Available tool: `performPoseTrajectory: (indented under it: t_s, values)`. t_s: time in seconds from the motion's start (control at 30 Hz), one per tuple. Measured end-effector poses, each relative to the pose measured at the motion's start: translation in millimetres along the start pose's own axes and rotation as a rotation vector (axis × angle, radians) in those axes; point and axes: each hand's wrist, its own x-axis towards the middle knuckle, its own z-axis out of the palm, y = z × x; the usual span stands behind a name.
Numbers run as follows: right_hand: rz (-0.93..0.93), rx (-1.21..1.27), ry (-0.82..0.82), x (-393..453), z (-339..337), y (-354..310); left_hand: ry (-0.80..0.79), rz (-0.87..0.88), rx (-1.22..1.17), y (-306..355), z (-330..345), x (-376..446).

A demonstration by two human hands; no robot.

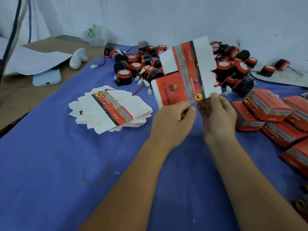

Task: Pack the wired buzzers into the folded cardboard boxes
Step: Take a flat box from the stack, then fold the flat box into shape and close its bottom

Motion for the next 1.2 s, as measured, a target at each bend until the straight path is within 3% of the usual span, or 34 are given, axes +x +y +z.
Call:
performPoseTrajectory:
  t_s: [0.13,0.23,0.47,0.57,0.77,0.93,1.1,1.2]
  values:
    - [0.012,0.019,0.146,8.5,-28.5,-13.3,0.183,-0.233,-0.160,-9.4,-1.6,5.7]
    - [-0.030,-0.096,0.159,6.2,-33.3,-13.7,0.321,-0.289,-0.312,-7.8,-3.7,7.2]
    - [-0.286,-0.453,-0.038,-5.3,-28.8,-14.2,0.375,-0.050,-0.257,4.5,-3.7,25.6]
    - [-0.380,-0.545,-0.059,-5.7,-27.2,-15.1,0.369,-0.050,-0.310,12.7,-2.1,36.5]
    - [-0.452,-0.626,-0.081,-1.2,-28.9,-9.5,0.509,-0.191,-0.337,12.5,-0.4,39.1]
    - [-0.649,-0.760,-0.105,-2.2,-25.9,-4.9,0.532,-0.078,-0.341,7.3,-9.5,35.3]
    - [-0.887,-0.932,-0.187,-4.9,-26.1,-1.2,0.591,-0.235,-0.627,1.5,-10.9,36.4]
    - [-0.886,-0.937,-0.225,-5.5,-26.1,0.3,0.477,-0.283,-0.701,-7.3,-16.0,37.3]
